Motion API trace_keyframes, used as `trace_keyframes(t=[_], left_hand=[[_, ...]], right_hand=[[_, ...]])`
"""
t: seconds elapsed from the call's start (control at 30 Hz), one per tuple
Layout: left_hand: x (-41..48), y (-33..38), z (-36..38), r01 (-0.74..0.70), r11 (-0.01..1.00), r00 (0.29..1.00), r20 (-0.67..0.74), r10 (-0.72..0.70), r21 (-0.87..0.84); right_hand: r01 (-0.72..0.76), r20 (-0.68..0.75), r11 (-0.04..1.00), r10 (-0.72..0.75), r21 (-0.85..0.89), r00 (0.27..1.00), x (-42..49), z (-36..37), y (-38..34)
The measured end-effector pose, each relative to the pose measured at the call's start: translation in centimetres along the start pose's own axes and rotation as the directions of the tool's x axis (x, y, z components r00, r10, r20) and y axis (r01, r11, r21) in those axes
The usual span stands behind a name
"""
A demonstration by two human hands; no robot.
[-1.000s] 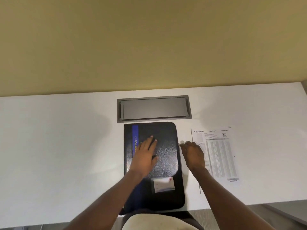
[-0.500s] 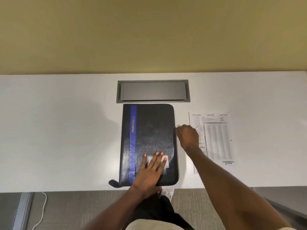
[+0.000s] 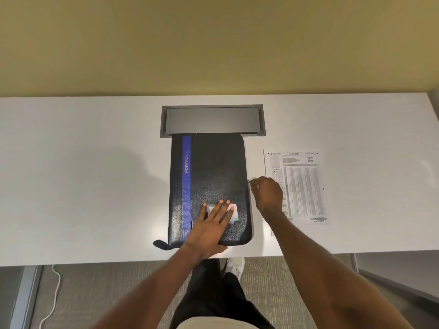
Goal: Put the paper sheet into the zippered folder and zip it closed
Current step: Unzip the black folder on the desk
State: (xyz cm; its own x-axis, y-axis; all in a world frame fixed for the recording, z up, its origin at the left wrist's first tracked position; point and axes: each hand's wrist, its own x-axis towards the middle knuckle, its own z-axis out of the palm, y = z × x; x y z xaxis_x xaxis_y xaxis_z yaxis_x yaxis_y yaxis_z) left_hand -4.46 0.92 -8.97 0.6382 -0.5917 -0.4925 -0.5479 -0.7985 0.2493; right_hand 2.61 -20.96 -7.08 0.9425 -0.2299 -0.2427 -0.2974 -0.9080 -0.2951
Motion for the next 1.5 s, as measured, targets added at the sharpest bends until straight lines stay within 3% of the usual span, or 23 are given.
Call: trace_keyframes(t=[0.6,0.83,1.37,1.5], left_hand=[[0.4,-0.4,0.2,-0.019,1.0,1.0,-0.018,0.019,-0.011],[0.1,-0.6,0.7,-0.035,0.999,0.999,-0.03,0.035,0.01],[-0.4,0.2,-0.8,-0.089,0.996,0.996,0.006,0.089,0.012],[-0.4,0.7,-1.1,-0.084,0.996,0.996,-0.023,0.084,-0.009]], right_hand=[[-0.03,-0.048,0.965,0.043,0.261,0.998,-13.5,3.5,4.0],[-0.006,-0.03,0.971,0.014,0.238,0.999,-18.2,5.2,4.2],[0.094,-0.007,0.954,-0.096,0.286,0.995,-22.1,10.7,-3.2],[0.118,0.082,0.939,-0.152,0.323,0.985,-22.2,11.6,-6.5]])
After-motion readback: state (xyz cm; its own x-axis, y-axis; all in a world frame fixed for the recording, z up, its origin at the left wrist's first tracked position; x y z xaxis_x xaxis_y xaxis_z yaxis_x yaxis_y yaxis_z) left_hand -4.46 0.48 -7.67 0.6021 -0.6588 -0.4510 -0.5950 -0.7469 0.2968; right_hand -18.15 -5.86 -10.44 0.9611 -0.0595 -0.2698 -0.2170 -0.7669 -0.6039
